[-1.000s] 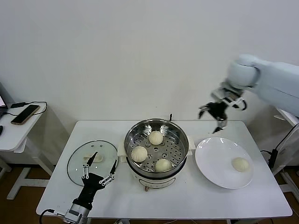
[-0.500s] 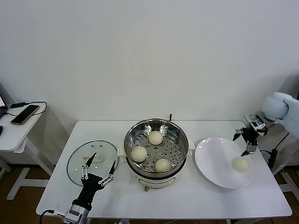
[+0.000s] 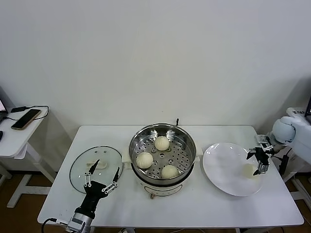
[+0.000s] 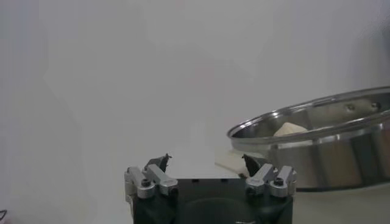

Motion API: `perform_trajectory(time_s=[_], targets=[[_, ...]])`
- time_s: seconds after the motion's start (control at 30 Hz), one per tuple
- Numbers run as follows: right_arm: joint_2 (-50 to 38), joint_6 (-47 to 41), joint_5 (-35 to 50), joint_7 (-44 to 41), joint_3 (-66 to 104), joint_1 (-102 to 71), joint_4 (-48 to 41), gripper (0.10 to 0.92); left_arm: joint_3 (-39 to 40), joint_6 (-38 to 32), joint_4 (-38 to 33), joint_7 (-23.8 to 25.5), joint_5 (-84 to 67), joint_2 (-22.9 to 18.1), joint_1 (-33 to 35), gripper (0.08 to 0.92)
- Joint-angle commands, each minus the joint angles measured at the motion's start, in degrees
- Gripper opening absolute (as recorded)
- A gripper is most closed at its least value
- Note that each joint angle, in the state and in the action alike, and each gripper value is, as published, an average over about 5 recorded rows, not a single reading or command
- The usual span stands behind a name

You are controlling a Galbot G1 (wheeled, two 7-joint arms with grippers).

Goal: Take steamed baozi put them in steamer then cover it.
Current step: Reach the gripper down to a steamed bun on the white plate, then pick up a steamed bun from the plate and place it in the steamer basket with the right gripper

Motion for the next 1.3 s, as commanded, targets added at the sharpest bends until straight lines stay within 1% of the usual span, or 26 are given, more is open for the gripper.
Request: perform_trajectory(time_s=[0.03,0.33,0.43,0.6,0.7,0.9,0.97,1.07,1.17,1.3], targets=[[0.68,0.28,-0.79,1.56,2.94,-4.33,-2.38,0.823,-0.13,-0.39,1.05,0.40,-0.02,-0.10,-0.10,0.823],[1.10,0.27,-1.50,1.47,2.89,-4.48,-2.59,0.820,-0.20,-0.51,1.07,0.76,-0.14,-0.45,-0.23,0.823],[1.15,0.36,-1.79,1.57,2.96,-4.31,-2.52,0.784,-0.22,-0.47,0.83,0.67,-0.16,-0.52,-0.16,0.823],[0.86,0.49,-2.46,0.78,2.83,-3.20,-1.42,0.676,-0.19,-0.47,0.67,0.54,-0.15,-0.48,-0.25,0.823],[0.47,0.60,-3.00,-0.72,1.64,-0.35,0.10,0.652,0.02,-0.40,0.76,0.53,-0.12,-0.28,-0.52,0.823],[-0.04,0.76,-2.10,-6.28,-2.95,9.27,6.00,0.645,0.55,-0.55,0.58,0.54,-0.13,0.15,-0.94,0.823],[0.19,0.67,-0.64,-8.28,-4.42,13.91,8.63,0.645,0.75,-0.68,0.54,0.52,-0.13,0.22,-1.04,0.823],[1.51,-0.38,3.95,-10.71,-9.70,23.74,12.80,0.645,1.09,-0.65,0.58,0.56,-0.14,0.44,-1.30,0.823],[4.36,-2.41,10.71,-11.76,-16.53,32.73,16.22,0.644,1.27,-0.64,0.39,0.87,-0.14,0.75,-1.42,0.823],[9.23,-5.68,19.50,-11.58,-22.07,40.49,19.67,0.640,1.42,-0.73,-0.23,1.51,-0.14,1.03,-1.32,0.823]])
